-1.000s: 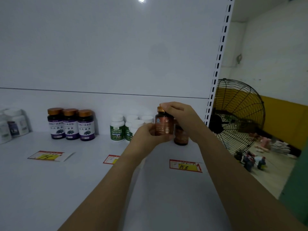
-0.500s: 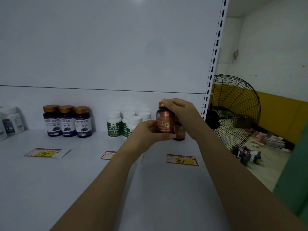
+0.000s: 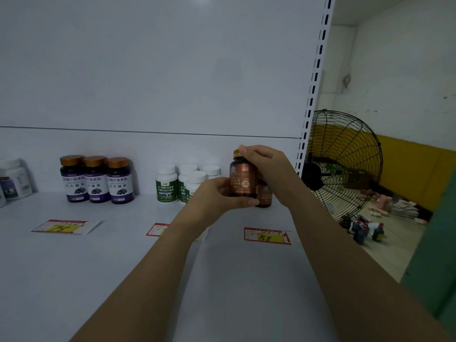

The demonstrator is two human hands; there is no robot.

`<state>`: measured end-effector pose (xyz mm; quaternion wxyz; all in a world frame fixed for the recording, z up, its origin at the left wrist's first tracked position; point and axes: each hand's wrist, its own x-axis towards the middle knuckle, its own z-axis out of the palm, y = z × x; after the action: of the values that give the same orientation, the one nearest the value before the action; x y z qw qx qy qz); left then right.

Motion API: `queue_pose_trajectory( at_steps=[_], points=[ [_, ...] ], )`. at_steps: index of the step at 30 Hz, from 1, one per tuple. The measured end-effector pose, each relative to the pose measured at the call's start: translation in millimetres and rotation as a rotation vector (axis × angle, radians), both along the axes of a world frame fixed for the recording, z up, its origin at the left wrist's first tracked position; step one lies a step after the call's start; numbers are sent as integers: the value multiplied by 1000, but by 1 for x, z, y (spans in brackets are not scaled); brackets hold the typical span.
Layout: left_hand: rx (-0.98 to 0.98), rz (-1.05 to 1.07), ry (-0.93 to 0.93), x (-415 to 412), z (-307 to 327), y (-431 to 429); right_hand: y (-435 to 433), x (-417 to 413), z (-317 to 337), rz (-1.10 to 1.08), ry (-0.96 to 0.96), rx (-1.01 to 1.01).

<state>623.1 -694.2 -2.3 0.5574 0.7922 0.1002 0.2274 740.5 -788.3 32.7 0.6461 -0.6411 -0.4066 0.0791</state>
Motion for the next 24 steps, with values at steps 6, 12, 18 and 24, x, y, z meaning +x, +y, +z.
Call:
queue_pose_trajectory(
  at_steps=[6,12,18,24],
  points=[
    [2,7,-19,-1,0,1,-1,-1,2,-1,-1,5],
    [32,128,-64,-3,5,-5,0,-1,3,47,32,-2],
    [109,203,-29,-2,3,-8,-6,0,9,12,26,-31],
    [3,-17,-24,-8,5,-7,-11,5,11,76,44,16]
  ],
)
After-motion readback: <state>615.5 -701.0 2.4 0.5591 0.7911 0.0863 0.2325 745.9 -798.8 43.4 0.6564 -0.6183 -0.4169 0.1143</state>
